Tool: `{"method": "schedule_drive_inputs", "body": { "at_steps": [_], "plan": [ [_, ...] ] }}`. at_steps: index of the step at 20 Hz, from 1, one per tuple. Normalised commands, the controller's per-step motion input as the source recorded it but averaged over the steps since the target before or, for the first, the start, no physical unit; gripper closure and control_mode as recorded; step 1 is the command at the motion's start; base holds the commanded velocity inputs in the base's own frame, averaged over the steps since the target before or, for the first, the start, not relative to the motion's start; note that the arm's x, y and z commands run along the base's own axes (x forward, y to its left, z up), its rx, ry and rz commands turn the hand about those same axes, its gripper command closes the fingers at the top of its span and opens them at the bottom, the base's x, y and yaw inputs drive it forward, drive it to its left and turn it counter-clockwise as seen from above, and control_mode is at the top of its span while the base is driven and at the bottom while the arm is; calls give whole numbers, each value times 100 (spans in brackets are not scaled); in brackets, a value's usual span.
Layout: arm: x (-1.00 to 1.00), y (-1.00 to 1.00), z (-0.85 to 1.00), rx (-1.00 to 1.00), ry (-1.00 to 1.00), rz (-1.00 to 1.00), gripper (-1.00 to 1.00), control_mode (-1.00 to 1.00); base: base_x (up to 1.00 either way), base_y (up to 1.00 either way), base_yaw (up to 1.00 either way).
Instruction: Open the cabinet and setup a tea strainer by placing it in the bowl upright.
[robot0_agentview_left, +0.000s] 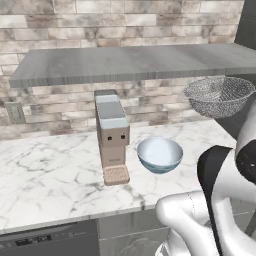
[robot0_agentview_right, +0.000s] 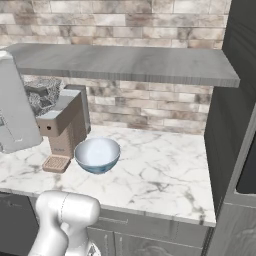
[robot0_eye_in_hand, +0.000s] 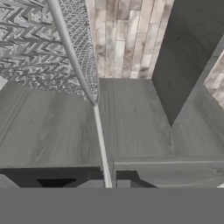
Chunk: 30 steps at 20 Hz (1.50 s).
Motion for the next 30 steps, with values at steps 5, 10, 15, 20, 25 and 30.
{"method": "schedule_drive_inputs", "body": {
  "at_steps": [5,10,15,20,25,30],
  "plan": [
    [-25,-72,-59,31,-9,-3,100,-100,0,0,0],
    [-58,-30,-39,24,-12,5,100,-100,0,0,0],
    [-48,0,-31,1,-1,17,100,-100,0,0,0],
    [2,-6,-29,-3,2,26,100,-100,0,0,0],
    [10,-22,-25,-3,0,29,100,-100,0,0,0],
    [42,-16,-40,-3,9,24,100,-100,0,0,0]
  ]
}}
